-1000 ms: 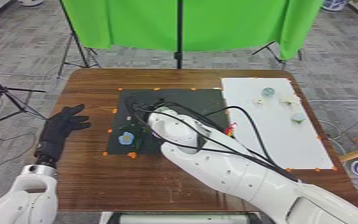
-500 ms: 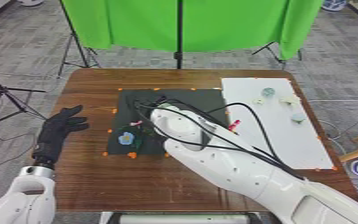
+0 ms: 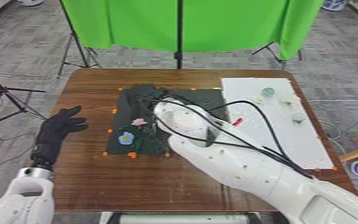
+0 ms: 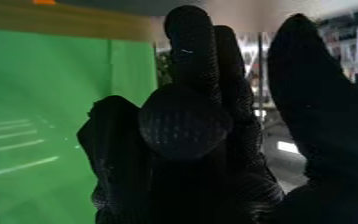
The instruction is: Arrange flowers
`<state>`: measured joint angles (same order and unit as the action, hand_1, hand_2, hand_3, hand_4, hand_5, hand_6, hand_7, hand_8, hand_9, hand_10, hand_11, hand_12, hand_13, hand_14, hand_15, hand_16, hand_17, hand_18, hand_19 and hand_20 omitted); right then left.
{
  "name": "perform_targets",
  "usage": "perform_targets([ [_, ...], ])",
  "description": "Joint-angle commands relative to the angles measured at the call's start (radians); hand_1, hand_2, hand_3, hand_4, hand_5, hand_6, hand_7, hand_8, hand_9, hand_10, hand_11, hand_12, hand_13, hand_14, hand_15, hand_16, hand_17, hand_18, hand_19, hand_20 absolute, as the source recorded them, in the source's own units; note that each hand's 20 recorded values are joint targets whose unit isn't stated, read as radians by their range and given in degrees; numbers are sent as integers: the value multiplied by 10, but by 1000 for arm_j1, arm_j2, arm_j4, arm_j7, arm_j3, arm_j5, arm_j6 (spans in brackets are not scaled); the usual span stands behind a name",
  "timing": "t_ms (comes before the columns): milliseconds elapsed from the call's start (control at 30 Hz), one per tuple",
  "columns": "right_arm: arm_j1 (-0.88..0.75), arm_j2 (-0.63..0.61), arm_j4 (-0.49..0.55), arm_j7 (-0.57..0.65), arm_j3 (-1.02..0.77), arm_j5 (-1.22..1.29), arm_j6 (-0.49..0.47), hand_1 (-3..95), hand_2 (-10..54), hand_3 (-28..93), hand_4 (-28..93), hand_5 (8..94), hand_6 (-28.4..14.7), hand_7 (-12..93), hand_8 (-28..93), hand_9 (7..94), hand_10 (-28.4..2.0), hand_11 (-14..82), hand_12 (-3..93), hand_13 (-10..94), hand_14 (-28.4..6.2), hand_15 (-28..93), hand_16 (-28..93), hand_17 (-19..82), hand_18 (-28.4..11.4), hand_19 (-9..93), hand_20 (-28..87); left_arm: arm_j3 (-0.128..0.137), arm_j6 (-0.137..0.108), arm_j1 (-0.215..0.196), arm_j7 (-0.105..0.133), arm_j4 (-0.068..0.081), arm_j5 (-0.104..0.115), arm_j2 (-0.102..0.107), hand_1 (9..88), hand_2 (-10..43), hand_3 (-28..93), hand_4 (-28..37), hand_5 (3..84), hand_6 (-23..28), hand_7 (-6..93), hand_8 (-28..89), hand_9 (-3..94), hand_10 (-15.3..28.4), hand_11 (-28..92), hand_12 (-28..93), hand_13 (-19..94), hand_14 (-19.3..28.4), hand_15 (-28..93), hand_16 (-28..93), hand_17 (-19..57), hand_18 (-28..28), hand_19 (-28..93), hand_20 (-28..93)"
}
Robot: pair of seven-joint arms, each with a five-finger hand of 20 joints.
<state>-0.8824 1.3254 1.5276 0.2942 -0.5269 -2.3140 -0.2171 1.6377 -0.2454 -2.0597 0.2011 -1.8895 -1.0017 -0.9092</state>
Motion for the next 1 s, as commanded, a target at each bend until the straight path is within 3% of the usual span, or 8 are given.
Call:
perform_targets([
  [33, -52, -319, 334, 79, -303, 65, 105, 371, -95, 671, -150, 625, -11, 182, -85, 705, -151, 220, 254, 813, -56, 622, 375, 565, -164, 932, 604, 48, -12, -70, -24, -23, -38, -16, 200, 207, 580, -283, 423, 55, 130, -66, 473, 153, 237, 122, 425, 207, 295, -27, 72, 135, 125, 168],
  [200, -227, -487, 432, 166, -550, 87, 71, 301, -95, 631, -125, 553, -23, 108, -61, 650, -177, 169, 259, 782, -80, 625, 368, 536, -179, 932, 590, 63, -9, -88, -25, -34, -36, -16, 203, 207, 578, -283, 424, 55, 130, -66, 473, 152, 238, 122, 426, 206, 295, -28, 72, 135, 126, 168],
  [300, -322, -540, 422, 223, -656, 102, 0, 229, -95, 595, -112, 508, -32, 71, -52, 637, -196, 143, 258, 769, -100, 628, 367, 526, -192, 932, 587, 77, -22, -112, -21, -44, -29, -24, 202, 207, 578, -283, 424, 56, 130, -65, 473, 153, 239, 122, 425, 207, 295, -28, 72, 135, 126, 168],
  [400, -412, -583, 391, 260, -727, 107, -30, 189, -95, 576, -107, 497, -36, 60, -48, 633, -207, 132, 257, 764, -112, 628, 366, 522, -197, 932, 582, 75, -19, -114, -21, -45, -31, -30, 201, 206, 580, -283, 423, 55, 130, -66, 473, 153, 239, 122, 426, 207, 295, -28, 72, 135, 126, 167],
  [700, -639, -616, 313, 322, -883, 93, -22, 218, -94, 593, -103, 556, -25, 85, -54, 681, -193, 174, 266, 782, -106, 639, 358, 532, -199, 932, 571, 76, -17, -116, -24, -46, -31, -30, 203, 207, 578, -283, 424, 56, 130, -66, 473, 153, 239, 122, 426, 206, 295, -27, 72, 135, 125, 167],
  [1000, -701, -587, 241, 324, -897, 105, 31, 254, -95, 610, -105, 569, -20, 101, -58, 700, -185, 195, 267, 801, -92, 643, 356, 546, -192, 932, 578, 75, -18, -117, -26, -46, -31, -34, 204, 207, 577, -283, 424, 55, 130, -66, 473, 152, 238, 122, 426, 206, 295, -27, 72, 135, 125, 168],
])
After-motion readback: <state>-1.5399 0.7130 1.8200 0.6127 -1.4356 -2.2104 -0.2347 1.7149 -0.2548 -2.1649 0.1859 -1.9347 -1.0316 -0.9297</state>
